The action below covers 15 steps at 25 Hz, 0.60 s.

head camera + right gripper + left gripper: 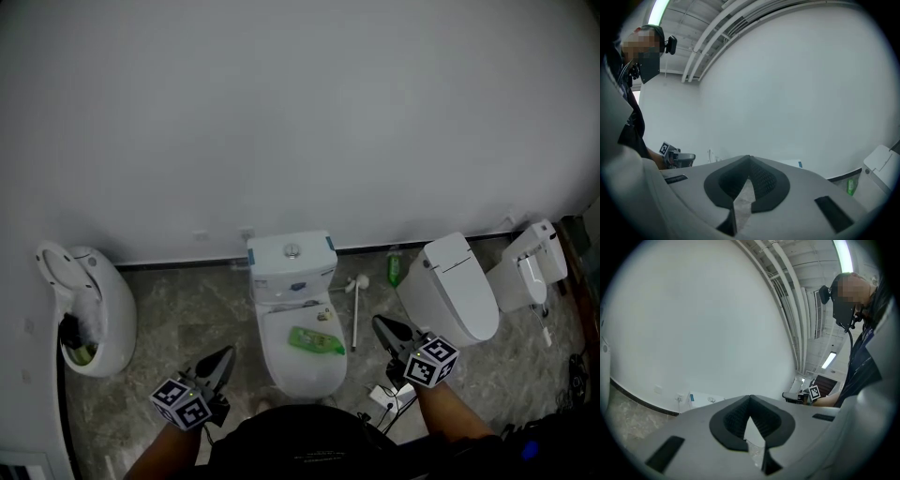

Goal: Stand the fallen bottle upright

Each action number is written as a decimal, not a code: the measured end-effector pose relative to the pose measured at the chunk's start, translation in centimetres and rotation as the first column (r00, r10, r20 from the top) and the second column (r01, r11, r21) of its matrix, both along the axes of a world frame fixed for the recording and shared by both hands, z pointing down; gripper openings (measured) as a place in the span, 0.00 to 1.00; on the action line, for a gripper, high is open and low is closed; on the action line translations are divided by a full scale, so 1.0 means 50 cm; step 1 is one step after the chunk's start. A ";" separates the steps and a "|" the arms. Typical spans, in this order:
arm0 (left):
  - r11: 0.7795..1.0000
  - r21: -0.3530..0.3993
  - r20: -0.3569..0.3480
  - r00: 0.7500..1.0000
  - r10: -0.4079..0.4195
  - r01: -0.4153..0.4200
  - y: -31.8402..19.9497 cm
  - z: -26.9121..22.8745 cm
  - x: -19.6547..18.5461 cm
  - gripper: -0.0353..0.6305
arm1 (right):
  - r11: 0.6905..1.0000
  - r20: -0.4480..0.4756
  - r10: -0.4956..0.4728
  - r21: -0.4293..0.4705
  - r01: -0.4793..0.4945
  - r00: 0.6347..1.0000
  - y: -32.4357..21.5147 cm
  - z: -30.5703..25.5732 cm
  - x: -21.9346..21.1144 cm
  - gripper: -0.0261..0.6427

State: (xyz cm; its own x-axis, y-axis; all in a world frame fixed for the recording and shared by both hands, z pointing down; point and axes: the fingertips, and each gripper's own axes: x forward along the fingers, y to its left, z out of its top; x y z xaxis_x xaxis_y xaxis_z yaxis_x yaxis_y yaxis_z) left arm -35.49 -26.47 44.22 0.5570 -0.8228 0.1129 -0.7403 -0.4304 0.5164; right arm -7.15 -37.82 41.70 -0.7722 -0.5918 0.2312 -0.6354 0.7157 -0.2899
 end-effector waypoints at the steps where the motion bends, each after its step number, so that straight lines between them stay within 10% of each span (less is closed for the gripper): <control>1: 1.000 -0.010 0.003 1.000 -0.006 0.006 -0.010 0.007 0.009 0.09 | 1.000 0.000 -0.008 -0.002 0.008 1.000 -0.017 0.008 0.003 0.06; 15: 0.978 -0.180 0.018 0.994 -0.104 0.105 -0.216 0.244 0.207 0.09 | 0.992 -0.060 -0.093 -0.088 0.087 0.994 -0.279 0.305 0.144 0.06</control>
State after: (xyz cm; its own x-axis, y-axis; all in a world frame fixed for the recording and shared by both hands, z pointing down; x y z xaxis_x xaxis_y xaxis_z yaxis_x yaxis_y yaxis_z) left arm -25.14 -37.27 56.45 0.4676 -0.8420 0.2691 -0.7808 -0.2508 0.5722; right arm 0.03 -51.79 56.93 -0.8036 -0.4966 0.3281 -0.5885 0.7452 -0.3135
